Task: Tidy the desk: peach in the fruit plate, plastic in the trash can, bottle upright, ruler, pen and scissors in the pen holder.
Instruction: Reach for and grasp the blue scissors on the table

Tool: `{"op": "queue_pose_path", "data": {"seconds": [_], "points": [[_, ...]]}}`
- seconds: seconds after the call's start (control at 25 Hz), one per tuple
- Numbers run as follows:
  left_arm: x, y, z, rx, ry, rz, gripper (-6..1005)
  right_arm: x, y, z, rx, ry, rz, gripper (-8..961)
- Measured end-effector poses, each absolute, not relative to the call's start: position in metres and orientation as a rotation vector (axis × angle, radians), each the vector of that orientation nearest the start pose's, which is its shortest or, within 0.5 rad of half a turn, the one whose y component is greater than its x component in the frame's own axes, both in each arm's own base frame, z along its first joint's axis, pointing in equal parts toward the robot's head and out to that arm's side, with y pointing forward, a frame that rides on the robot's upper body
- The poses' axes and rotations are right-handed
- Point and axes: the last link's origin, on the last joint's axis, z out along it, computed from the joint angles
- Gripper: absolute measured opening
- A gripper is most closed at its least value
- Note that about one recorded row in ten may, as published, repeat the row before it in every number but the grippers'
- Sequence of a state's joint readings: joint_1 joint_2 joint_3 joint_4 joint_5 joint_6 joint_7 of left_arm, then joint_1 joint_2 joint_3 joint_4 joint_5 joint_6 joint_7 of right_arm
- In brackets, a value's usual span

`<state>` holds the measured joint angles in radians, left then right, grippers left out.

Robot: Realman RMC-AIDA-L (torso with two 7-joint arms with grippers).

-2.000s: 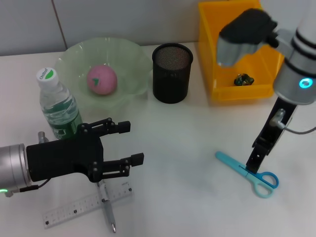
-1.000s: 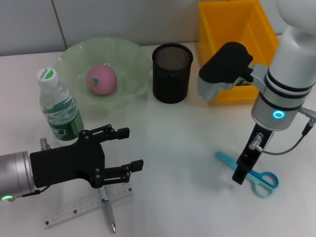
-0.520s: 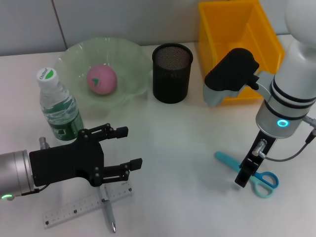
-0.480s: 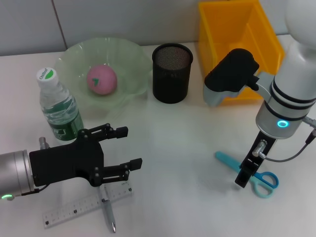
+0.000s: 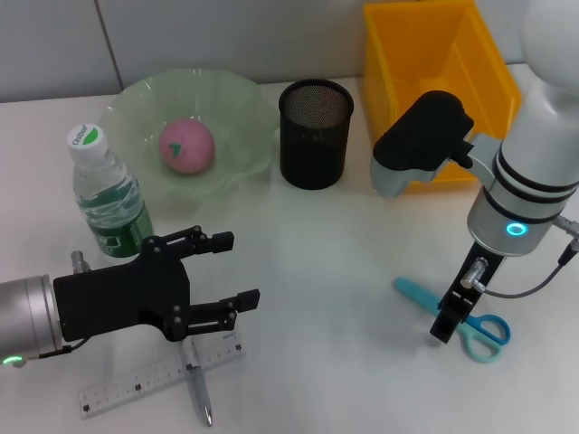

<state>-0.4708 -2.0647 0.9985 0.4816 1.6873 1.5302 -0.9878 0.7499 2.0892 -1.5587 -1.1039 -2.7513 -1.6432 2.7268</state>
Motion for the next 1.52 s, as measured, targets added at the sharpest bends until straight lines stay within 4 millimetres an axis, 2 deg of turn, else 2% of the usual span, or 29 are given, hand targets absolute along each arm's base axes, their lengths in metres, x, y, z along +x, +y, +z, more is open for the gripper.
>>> {"op": "queue_pose_path", "data": {"seconds": [0.12, 0.44, 1.12, 1.32, 1.52], "points": [[-0.2586, 0.2983, -0.0404, -2.785, -0.257, -0.823, 804, 0.1958, 0.3443, -0.0367, -2.494, 1.012, -0.999, 731], [-0.2583, 0.2985, -0.0404, -2.785, -0.256, -0.823, 803, 0.1960, 0.3443, -0.0389, -2.496, 1.009, -0.996, 548], [-0.2583, 0.2993, -0.0394, -2.779, -0.257, -0.826, 803, 0.1955, 0.3437, -0.0393, -2.497, 1.017, -0.994, 484], [-0.2587, 0.2985, -0.0399, -2.782, -0.258, -0.825, 803, 0.1954, 0.3438, -0.0392, -2.497, 1.017, -0.993, 420], [-0.2601, 0.2980, -0.0392, -2.779, -0.264, -0.823, 803, 0.1948, 0.3441, -0.0391, -2.496, 1.017, -0.989, 406]]}}
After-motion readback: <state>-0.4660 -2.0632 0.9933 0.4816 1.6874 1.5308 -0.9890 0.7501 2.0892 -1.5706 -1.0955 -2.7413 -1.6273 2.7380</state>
